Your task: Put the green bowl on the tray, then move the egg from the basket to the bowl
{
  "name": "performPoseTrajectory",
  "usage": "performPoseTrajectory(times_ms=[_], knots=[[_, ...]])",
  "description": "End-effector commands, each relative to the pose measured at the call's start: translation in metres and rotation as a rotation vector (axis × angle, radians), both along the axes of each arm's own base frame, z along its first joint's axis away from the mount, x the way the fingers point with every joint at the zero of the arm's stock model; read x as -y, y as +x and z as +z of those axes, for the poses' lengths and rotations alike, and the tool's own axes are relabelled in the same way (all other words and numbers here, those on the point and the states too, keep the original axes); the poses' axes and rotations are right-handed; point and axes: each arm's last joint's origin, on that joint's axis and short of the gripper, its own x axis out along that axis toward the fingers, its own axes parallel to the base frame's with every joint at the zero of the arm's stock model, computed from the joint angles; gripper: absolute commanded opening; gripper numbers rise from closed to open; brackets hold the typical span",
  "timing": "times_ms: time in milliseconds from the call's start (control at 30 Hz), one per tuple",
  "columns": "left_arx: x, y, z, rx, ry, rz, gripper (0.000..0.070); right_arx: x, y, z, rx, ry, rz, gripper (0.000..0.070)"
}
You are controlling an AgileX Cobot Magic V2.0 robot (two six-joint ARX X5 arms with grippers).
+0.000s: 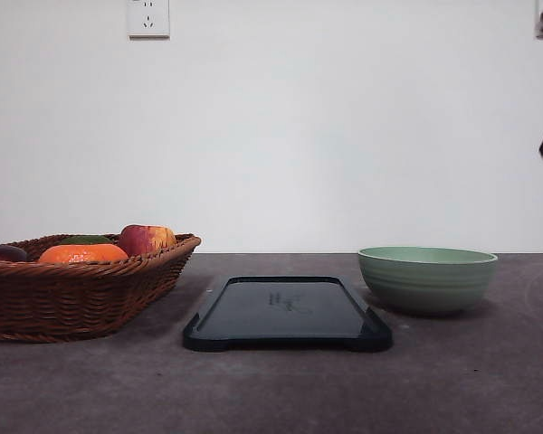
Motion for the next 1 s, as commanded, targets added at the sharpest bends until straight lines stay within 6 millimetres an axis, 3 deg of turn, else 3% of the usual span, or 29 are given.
performPoseTrajectory(times_ms=[0, 167, 233, 333, 400, 667, 967], knots=[[0.002, 0.007, 0.005, -0.002, 0.039, -0.049, 0.0, -0.001, 0.006, 0.002, -0.004, -0.001, 0.016, 0.0006], [0.006, 0.017, 0.003, -0.046, 0.068, -0.092, 0.0002, -0.001, 0.012, -0.004, -0.041, 0.0, 0.019, 0.0009], [0.007, 0.017, 0.003, -0.044, 0.074, -0.101, 0.0044, -0.001, 0.012, -0.004, -0.04, -0.004, 0.022, 0.0048], [0.007, 0.017, 0.003, -0.036, 0.085, -0.11, 0.0262, -0.001, 0.012, -0.004, -0.039, -0.006, 0.023, 0.0288], [0.007, 0.017, 0.003, -0.038, 0.085, -0.11, 0.0317, -0.001, 0.012, -0.004, -0.041, -0.004, 0.021, 0.0356], [0.007, 0.017, 0.003, -0.04, 0.085, -0.11, 0.0315, -0.001, 0.017, 0.003, -0.095, 0.014, 0.004, 0.0357], [0.007, 0.017, 0.002, -0.044, 0.082, -0.107, 0.0315, -0.003, 0.056, 0.028, -0.22, -0.031, 0.038, 0.0337]])
